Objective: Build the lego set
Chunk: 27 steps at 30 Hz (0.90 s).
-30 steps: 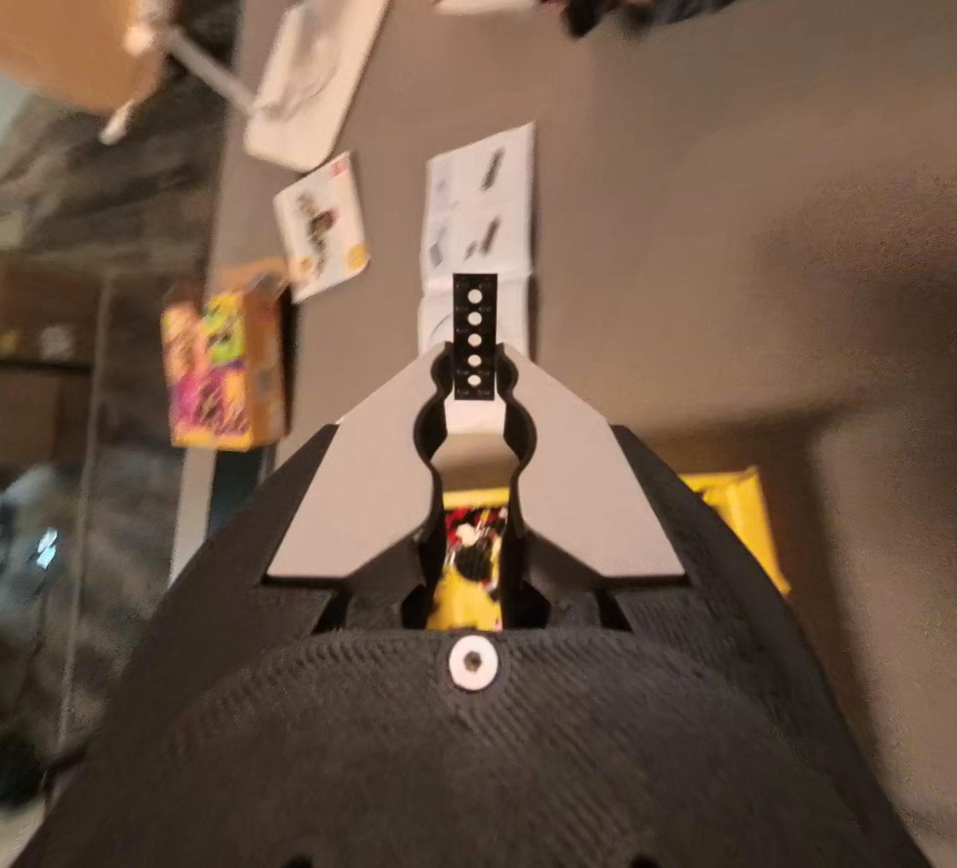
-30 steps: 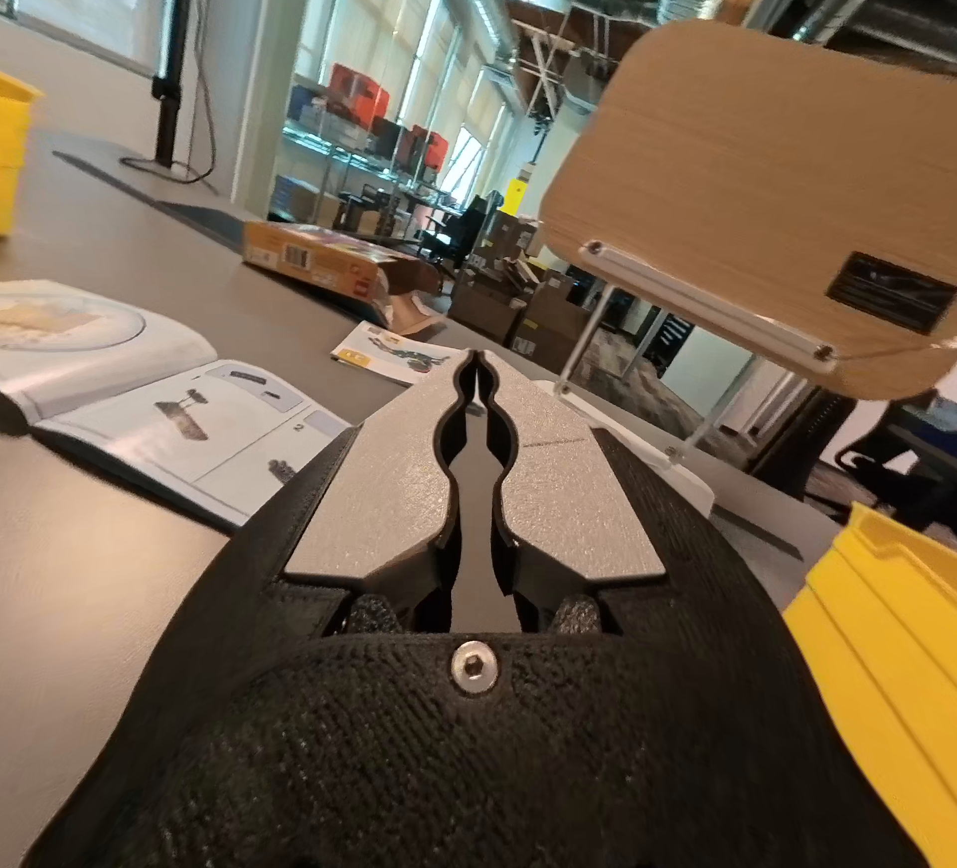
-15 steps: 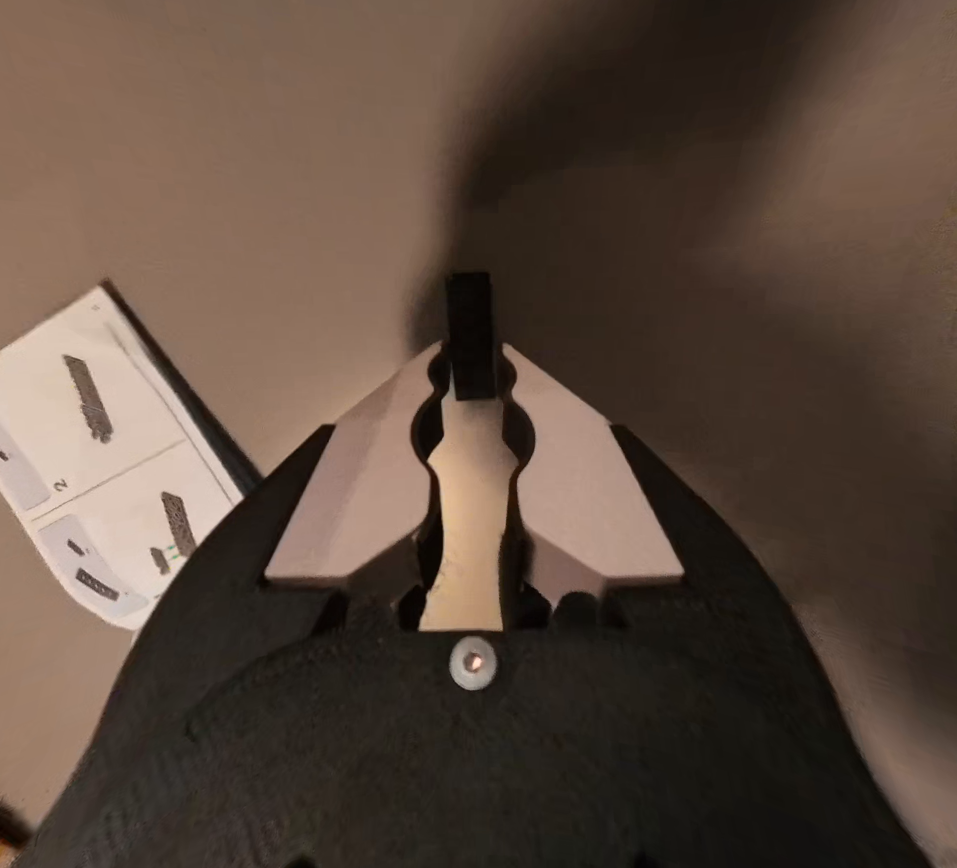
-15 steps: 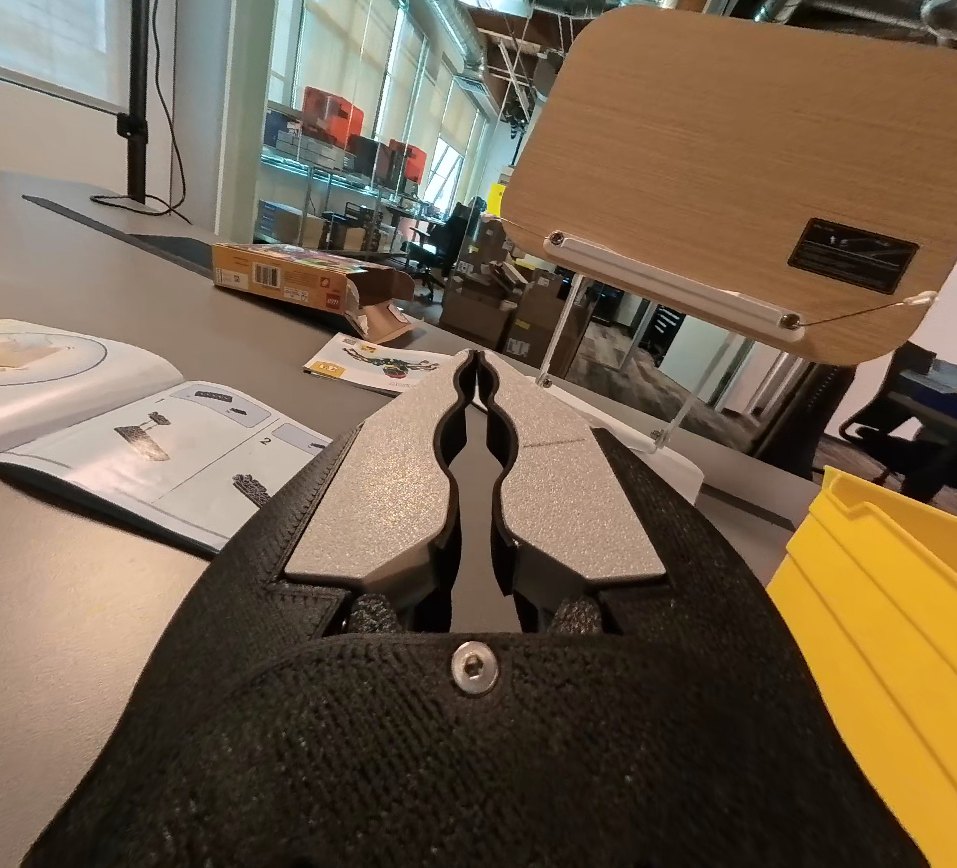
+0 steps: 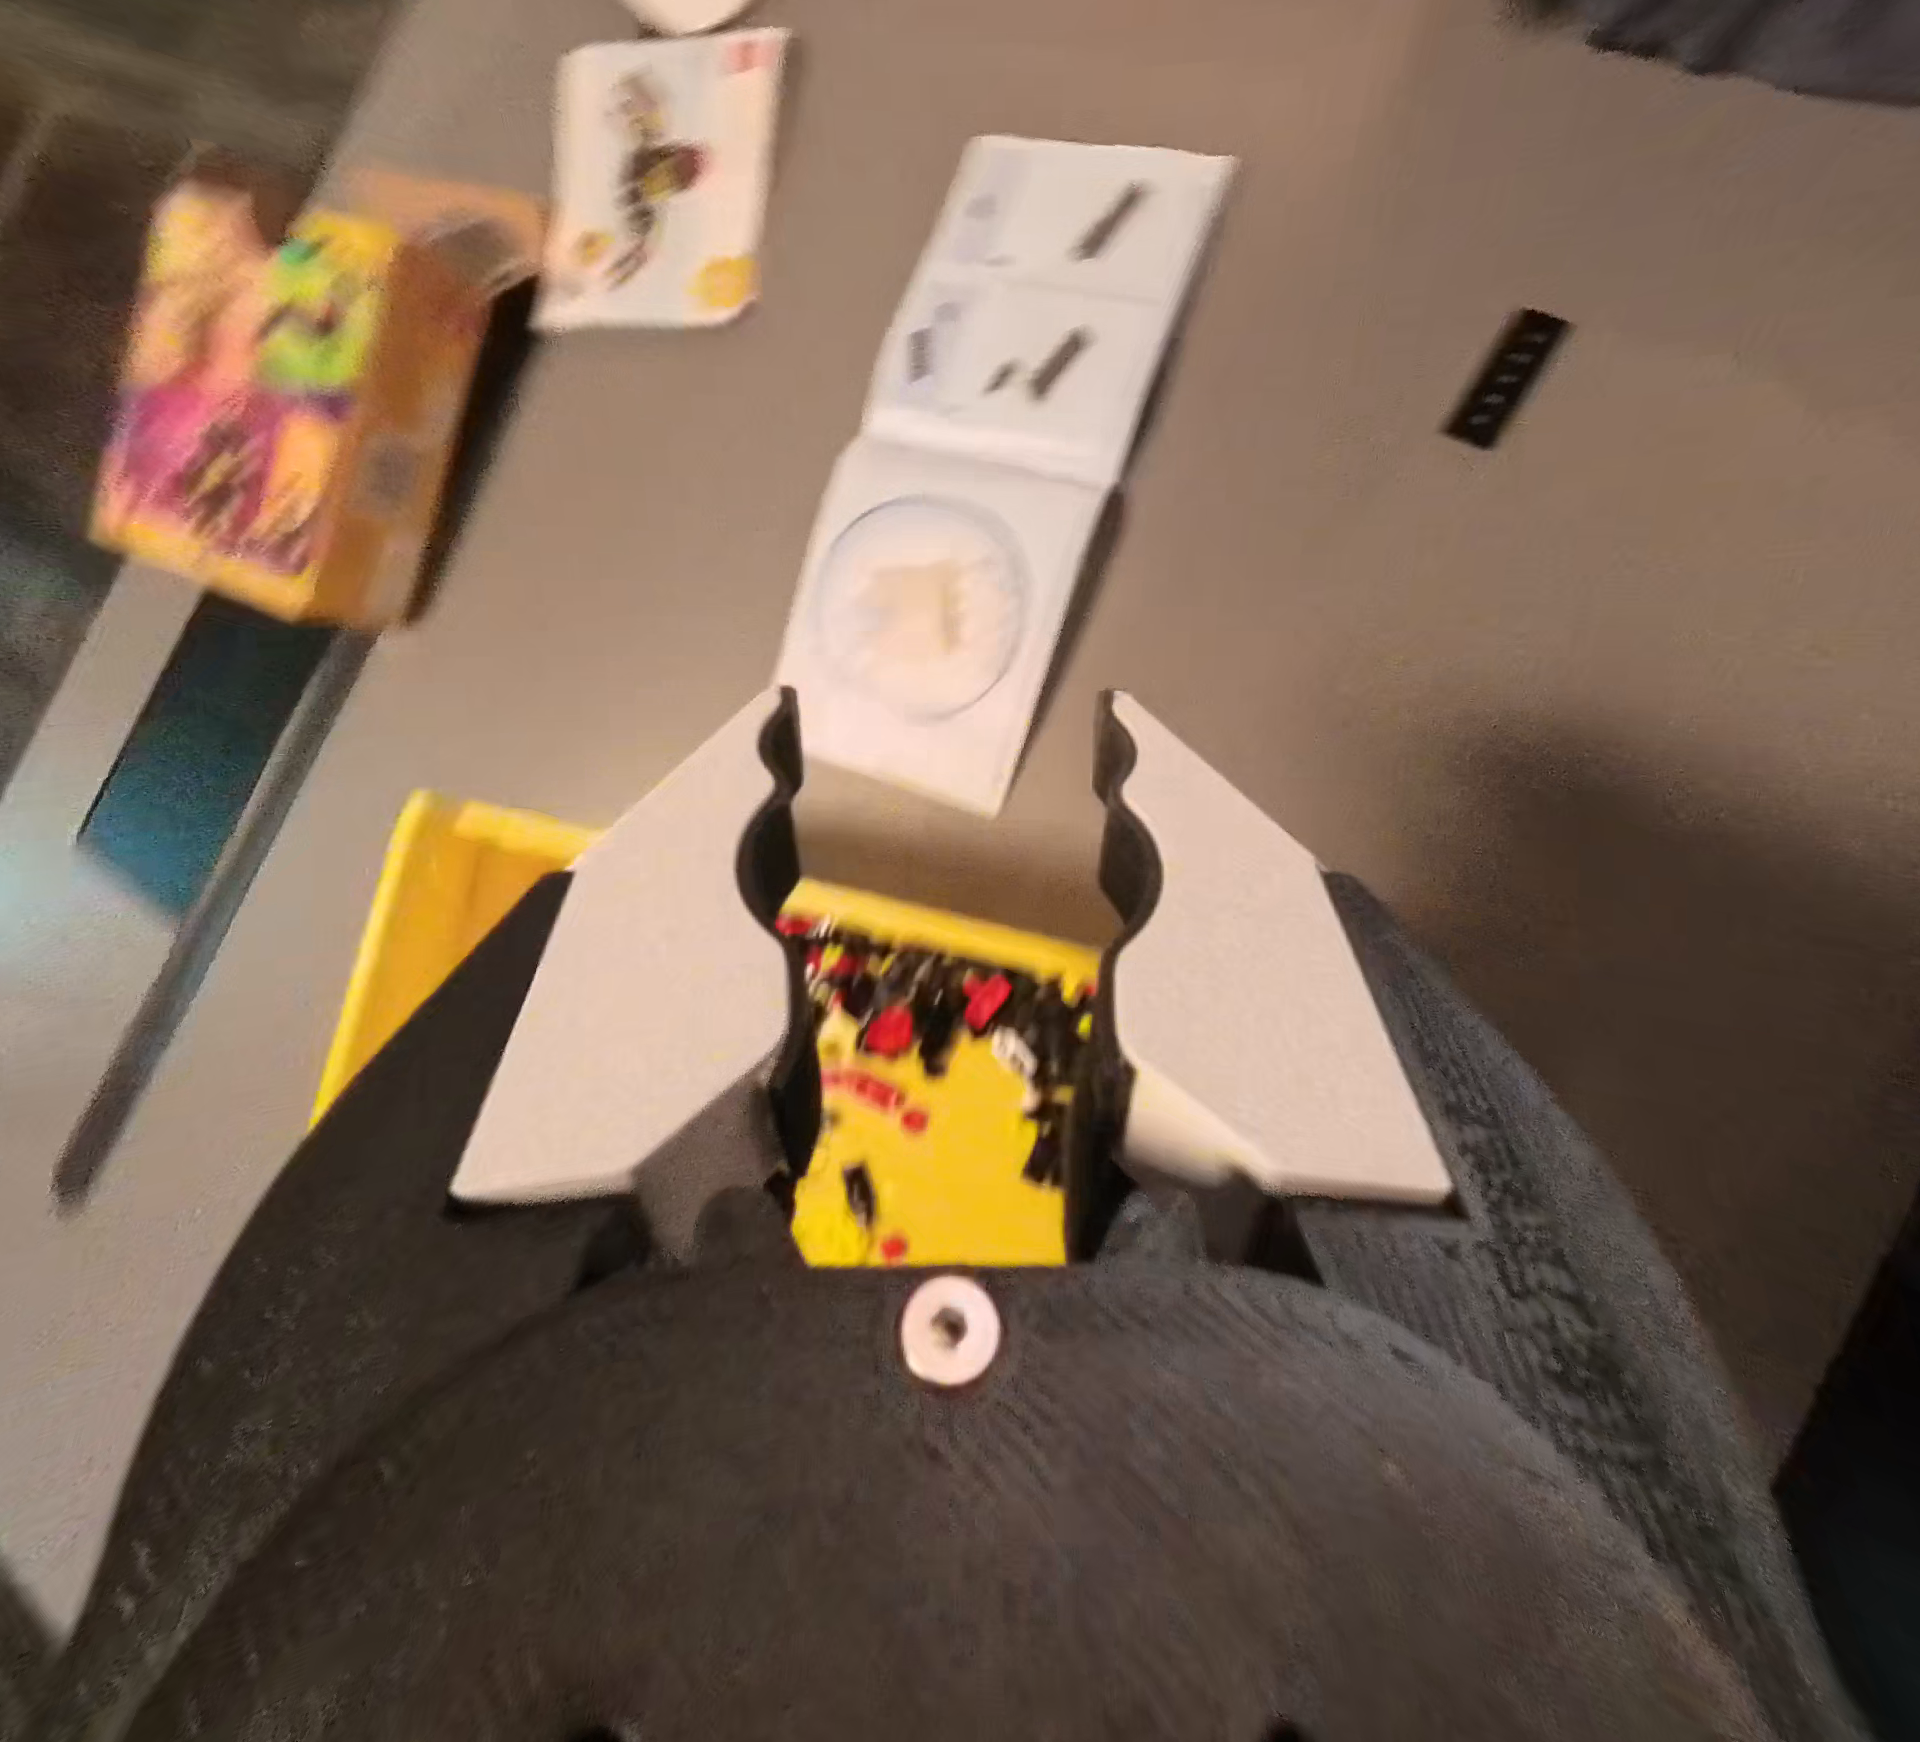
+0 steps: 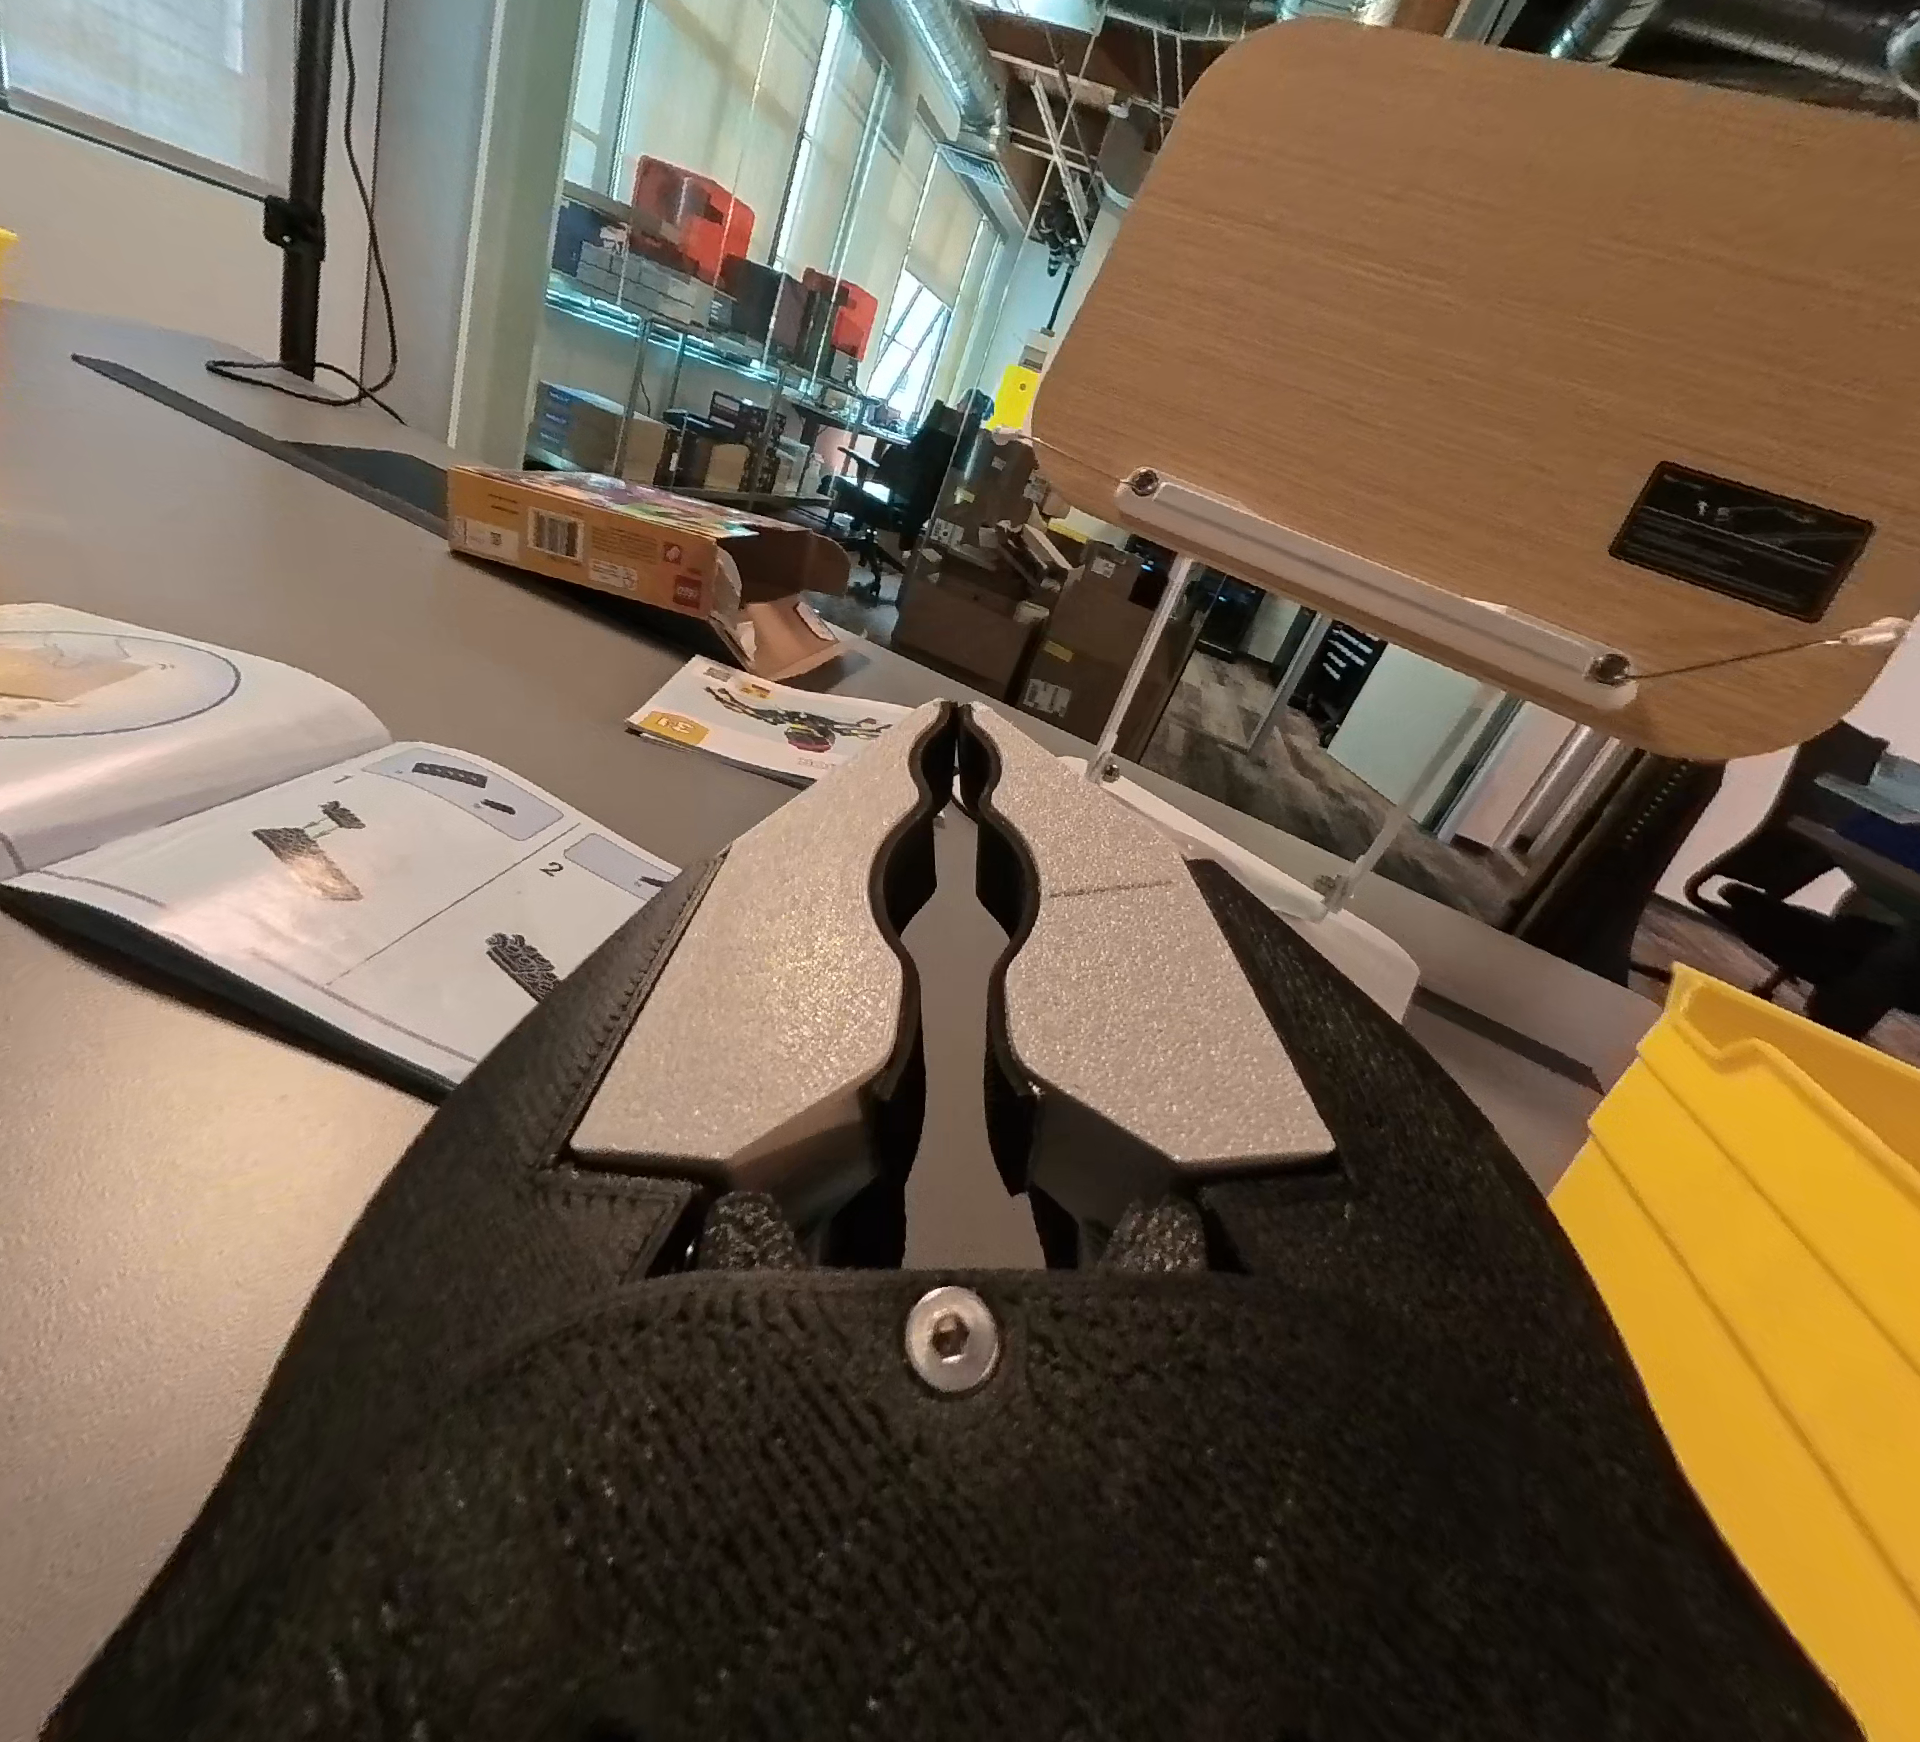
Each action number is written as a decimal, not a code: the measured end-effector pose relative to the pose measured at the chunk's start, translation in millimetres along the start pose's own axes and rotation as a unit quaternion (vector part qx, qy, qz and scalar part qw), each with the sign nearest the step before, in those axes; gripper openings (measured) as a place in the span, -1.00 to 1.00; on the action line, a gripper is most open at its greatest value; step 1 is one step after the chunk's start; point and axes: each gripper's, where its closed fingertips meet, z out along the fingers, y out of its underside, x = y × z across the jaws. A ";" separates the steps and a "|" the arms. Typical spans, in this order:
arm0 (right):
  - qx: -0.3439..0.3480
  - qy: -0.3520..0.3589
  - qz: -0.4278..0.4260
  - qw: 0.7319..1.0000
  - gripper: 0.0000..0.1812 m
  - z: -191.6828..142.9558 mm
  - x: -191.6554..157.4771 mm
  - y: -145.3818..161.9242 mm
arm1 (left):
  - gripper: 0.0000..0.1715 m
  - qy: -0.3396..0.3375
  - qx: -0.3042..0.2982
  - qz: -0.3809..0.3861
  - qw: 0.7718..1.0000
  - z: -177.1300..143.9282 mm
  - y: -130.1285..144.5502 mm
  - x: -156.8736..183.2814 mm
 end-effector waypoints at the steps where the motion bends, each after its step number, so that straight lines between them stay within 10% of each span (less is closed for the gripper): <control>1: 0.000 0.000 -0.001 1.000 -1.00 0.2 -0.4 0.1 | -0.34 -0.026 0.003 -0.035 0.999 -13.6 12.9 -13.8; 12: -0.007 -0.006 -0.030 1.000 -1.00 1.5 -7.8 1.1 | -0.43 -0.212 -0.112 -0.176 0.955 -74.6 161.5 -60.3; 27: -0.011 -0.009 -0.038 0.999 -1.00 3.0 -9.9 2.4 | -0.68 -0.107 -0.167 -0.263 0.944 -48.4 177.6 -51.6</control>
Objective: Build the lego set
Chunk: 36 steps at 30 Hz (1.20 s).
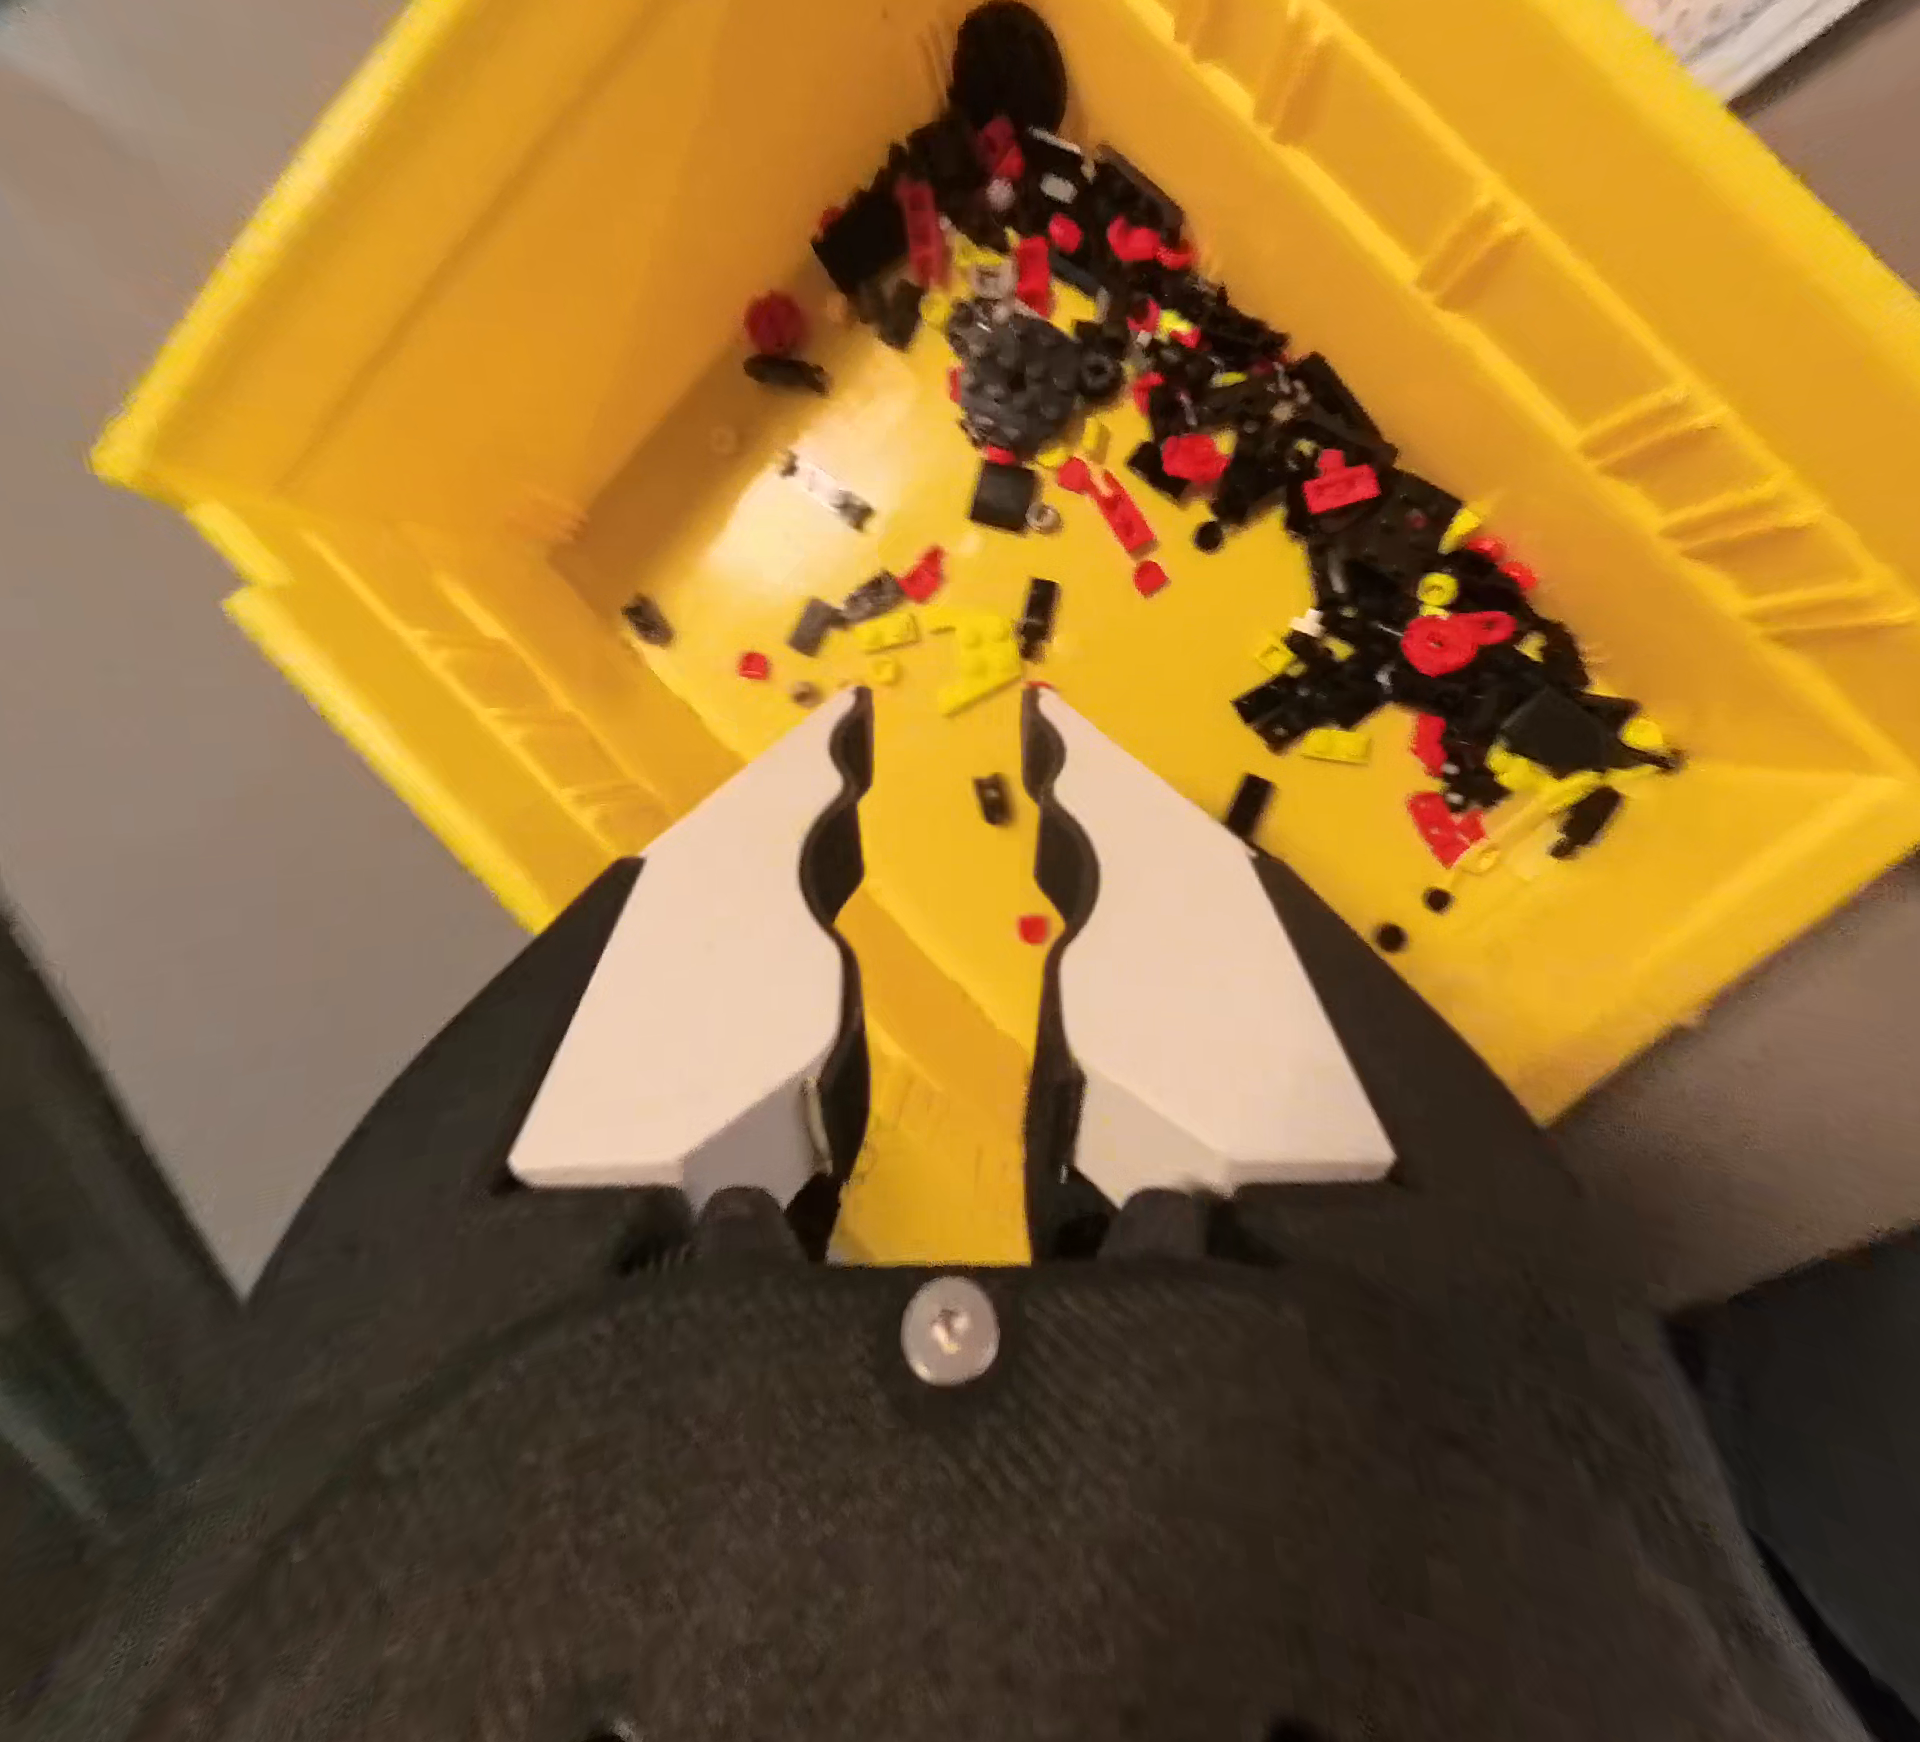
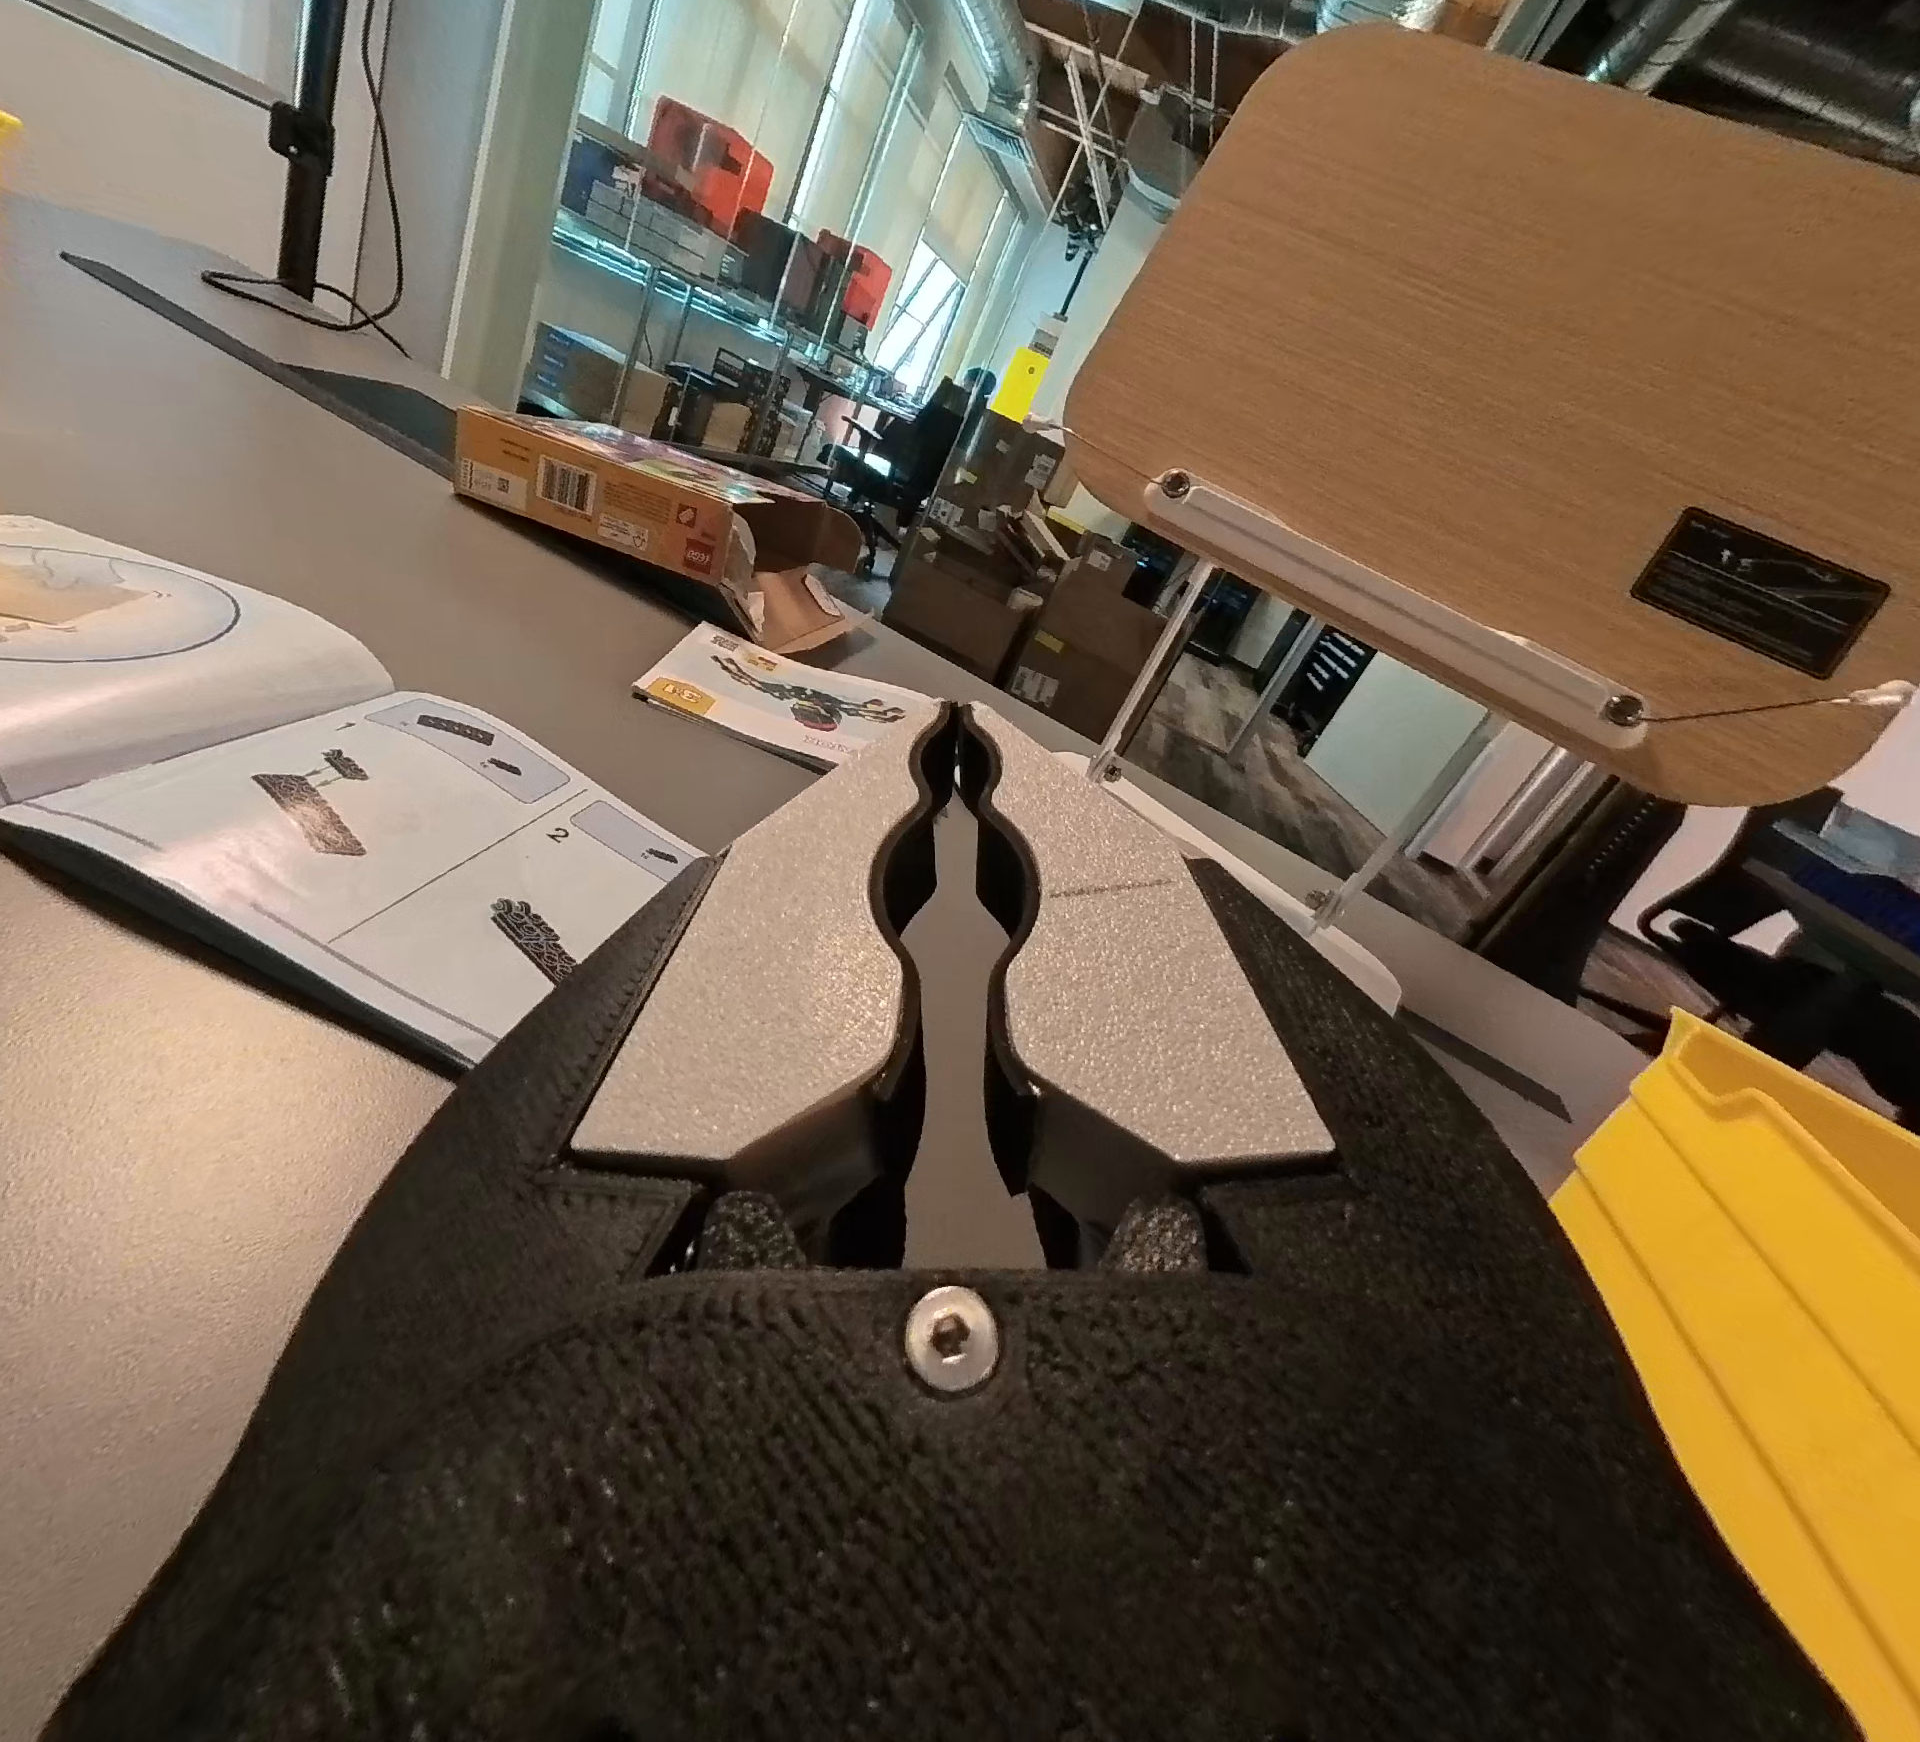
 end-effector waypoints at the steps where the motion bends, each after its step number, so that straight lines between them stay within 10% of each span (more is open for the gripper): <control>1: 0.000 0.000 0.000 1.000 -1.00 0.0 -0.2 -0.1 | -0.68 0.023 -0.017 -0.004 1.000 4.2 0.2 5.2; 10: 0.002 -0.004 0.002 1.000 -1.00 0.4 -0.9 -0.5 | -0.78 0.044 -0.181 0.033 0.982 33.5 30.1 12.1; 19: 0.003 -0.009 -0.001 1.000 -1.00 1.0 -3.3 -0.7 | -0.81 0.068 -0.109 0.105 0.986 56.0 0.1 19.9; 36: 0.001 -0.014 -0.007 1.000 -1.00 1.9 -6.3 -0.5 | -0.91 0.087 -0.148 0.106 0.979 73.1 15.0 24.6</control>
